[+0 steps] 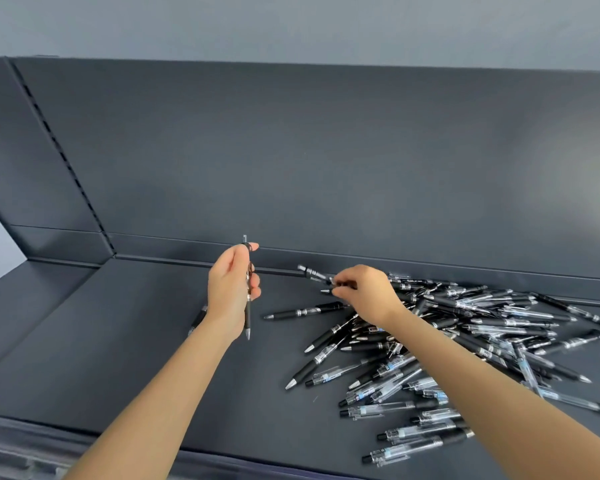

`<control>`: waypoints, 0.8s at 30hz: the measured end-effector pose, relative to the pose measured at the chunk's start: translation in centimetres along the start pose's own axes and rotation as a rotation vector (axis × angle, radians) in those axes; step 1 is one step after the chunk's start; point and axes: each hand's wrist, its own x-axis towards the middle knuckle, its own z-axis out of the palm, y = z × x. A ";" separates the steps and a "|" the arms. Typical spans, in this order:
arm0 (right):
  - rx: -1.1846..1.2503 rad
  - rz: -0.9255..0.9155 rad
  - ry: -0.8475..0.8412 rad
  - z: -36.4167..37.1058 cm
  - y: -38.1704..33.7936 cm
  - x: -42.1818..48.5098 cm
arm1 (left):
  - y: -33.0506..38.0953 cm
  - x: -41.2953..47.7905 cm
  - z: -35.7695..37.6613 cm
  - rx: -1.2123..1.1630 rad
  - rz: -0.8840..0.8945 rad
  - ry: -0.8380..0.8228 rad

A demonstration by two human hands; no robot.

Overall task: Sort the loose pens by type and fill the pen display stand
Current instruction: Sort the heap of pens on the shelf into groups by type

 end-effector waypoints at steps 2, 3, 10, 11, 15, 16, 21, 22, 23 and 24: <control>0.155 0.089 0.078 -0.6 -0.5 -0.1 | -0.5 0.1 0.5 0.186 0.033 -0.130; 0.268 0.138 0.097 -0.8 -0.6 -0.3 | -1.0 0.1 0.8 0.350 0.076 -0.221; 0.734 0.377 0.103 -1.9 -0.3 -1.6 | -3.8 0.0 2.9 1.160 0.342 -0.550; 0.767 0.385 0.093 -2.1 -0.1 -1.8 | -4.0 0.0 3.0 1.225 0.349 -0.575; 0.836 0.399 0.050 -2.4 0.3 -2.2 | -4.1 -0.2 2.7 1.392 0.325 -0.611; 0.858 0.402 0.043 -2.4 0.3 -2.3 | -4.1 -0.2 2.6 1.409 0.312 -0.609; 0.940 0.426 0.012 -2.7 0.1 -2.8 | -3.2 -0.3 2.5 1.208 0.196 -0.521; 0.941 0.428 0.003 -2.9 0.0 -2.9 | -2.7 -0.4 2.7 1.111 0.175 -0.487; 0.942 0.427 -0.004 -2.9 0.1 -3.1 | -2.2 -0.7 2.9 1.014 0.149 -0.462; 0.945 0.423 -0.008 -3.1 0.1 -3.2 | -1.7 -0.9 3.2 0.912 0.122 -0.451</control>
